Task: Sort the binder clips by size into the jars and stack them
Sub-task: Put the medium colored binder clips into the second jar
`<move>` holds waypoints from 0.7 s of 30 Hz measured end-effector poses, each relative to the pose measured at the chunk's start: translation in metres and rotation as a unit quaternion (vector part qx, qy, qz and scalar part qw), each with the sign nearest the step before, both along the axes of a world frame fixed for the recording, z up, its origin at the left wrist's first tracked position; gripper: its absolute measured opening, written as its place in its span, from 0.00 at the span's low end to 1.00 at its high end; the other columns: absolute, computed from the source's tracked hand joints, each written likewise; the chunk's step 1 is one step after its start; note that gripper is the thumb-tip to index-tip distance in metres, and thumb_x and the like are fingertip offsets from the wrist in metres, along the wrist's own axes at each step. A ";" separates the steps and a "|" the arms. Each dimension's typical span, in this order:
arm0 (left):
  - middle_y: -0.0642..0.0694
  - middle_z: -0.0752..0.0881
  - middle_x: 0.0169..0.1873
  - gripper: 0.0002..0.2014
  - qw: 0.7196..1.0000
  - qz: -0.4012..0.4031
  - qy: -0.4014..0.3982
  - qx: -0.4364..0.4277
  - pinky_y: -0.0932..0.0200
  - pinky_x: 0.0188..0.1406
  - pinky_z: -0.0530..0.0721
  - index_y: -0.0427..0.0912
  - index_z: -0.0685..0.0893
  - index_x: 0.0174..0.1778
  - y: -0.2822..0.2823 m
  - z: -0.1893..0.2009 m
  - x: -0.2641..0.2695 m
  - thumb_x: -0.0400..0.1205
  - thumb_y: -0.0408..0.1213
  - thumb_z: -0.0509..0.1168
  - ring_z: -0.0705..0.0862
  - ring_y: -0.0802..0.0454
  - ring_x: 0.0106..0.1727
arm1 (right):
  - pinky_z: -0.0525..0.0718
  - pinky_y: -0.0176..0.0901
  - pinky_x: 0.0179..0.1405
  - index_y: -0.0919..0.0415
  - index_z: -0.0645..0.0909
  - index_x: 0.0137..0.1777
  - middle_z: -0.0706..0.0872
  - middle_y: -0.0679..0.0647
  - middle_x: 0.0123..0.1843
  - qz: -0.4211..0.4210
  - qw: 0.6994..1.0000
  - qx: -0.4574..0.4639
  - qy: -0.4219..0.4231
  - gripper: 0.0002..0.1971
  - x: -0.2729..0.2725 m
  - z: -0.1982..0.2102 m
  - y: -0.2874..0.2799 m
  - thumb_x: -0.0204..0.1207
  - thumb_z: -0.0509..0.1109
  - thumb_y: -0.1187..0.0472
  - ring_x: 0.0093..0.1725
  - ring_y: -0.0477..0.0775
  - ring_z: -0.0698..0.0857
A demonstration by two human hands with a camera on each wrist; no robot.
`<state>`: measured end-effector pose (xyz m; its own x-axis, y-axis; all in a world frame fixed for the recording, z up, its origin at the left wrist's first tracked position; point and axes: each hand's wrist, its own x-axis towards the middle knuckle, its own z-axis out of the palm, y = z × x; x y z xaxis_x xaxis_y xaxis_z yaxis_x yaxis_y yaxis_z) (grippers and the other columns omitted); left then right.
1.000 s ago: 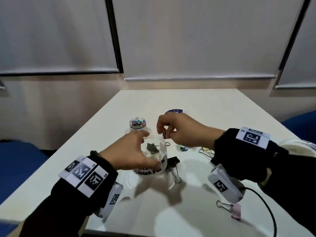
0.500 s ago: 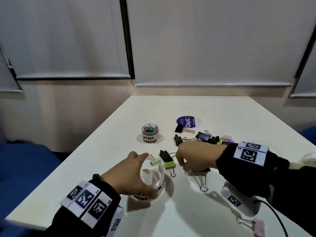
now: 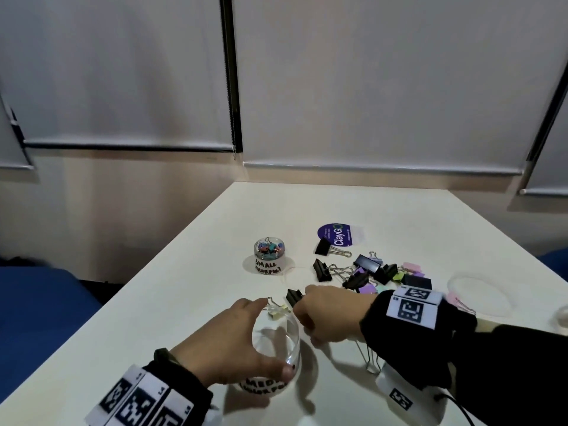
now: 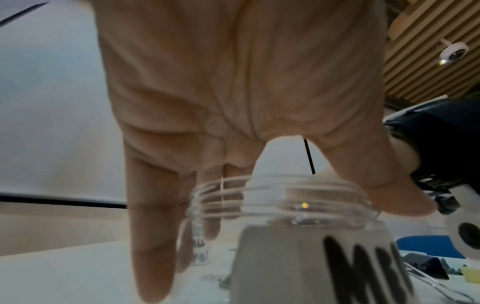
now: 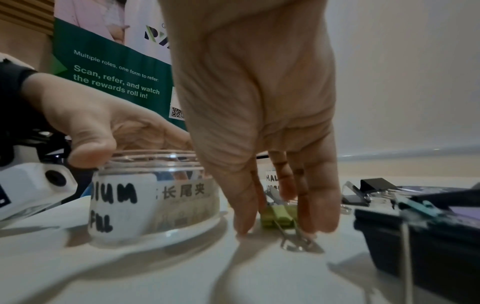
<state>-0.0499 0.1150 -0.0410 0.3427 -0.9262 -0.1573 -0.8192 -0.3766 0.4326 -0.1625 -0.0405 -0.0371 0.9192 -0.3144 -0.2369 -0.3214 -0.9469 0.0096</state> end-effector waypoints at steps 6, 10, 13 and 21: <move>0.53 0.66 0.77 0.56 1.000 0.003 0.011 0.004 0.63 0.69 0.70 0.53 0.54 0.84 -0.006 -0.001 0.000 0.64 0.64 0.77 0.70 0.54 0.75 | 0.72 0.38 0.29 0.60 0.73 0.50 0.77 0.58 0.48 -0.049 0.999 0.000 -0.011 0.09 -0.002 -0.002 -0.002 0.72 0.65 0.71 0.45 0.57 0.77; 0.53 0.64 0.79 0.59 0.999 0.011 0.037 0.004 0.58 0.72 0.71 0.53 0.53 0.84 -0.006 -0.005 0.004 0.62 0.62 0.79 0.70 0.53 0.76 | 0.66 0.35 0.25 0.58 0.73 0.45 0.78 0.54 0.44 -0.045 0.999 0.015 -0.027 0.09 -0.005 -0.005 -0.003 0.71 0.64 0.72 0.44 0.54 0.76; 0.54 0.65 0.80 0.59 0.998 0.030 0.063 -0.008 0.56 0.73 0.72 0.52 0.56 0.84 -0.005 -0.007 0.006 0.60 0.58 0.82 0.70 0.53 0.76 | 0.68 0.35 0.25 0.62 0.78 0.49 0.81 0.55 0.45 -0.058 0.998 0.007 -0.030 0.09 -0.007 -0.004 -0.005 0.70 0.67 0.69 0.44 0.54 0.78; 0.56 0.74 0.71 0.59 0.987 0.080 0.108 -0.082 0.58 0.64 0.79 0.52 0.59 0.79 -0.005 -0.015 0.002 0.56 0.54 0.85 0.78 0.56 0.66 | 0.78 0.32 0.23 0.58 0.86 0.42 0.88 0.52 0.38 -0.047 0.978 0.098 -0.179 0.05 0.010 0.056 0.025 0.65 0.74 0.63 0.31 0.46 0.82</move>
<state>-0.0482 0.1098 -0.0559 0.4622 -0.8817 -0.0954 -0.6358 -0.4044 0.6574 -0.1524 -0.0153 0.0188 0.9235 -0.3824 0.0306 -0.3567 -0.8853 -0.2983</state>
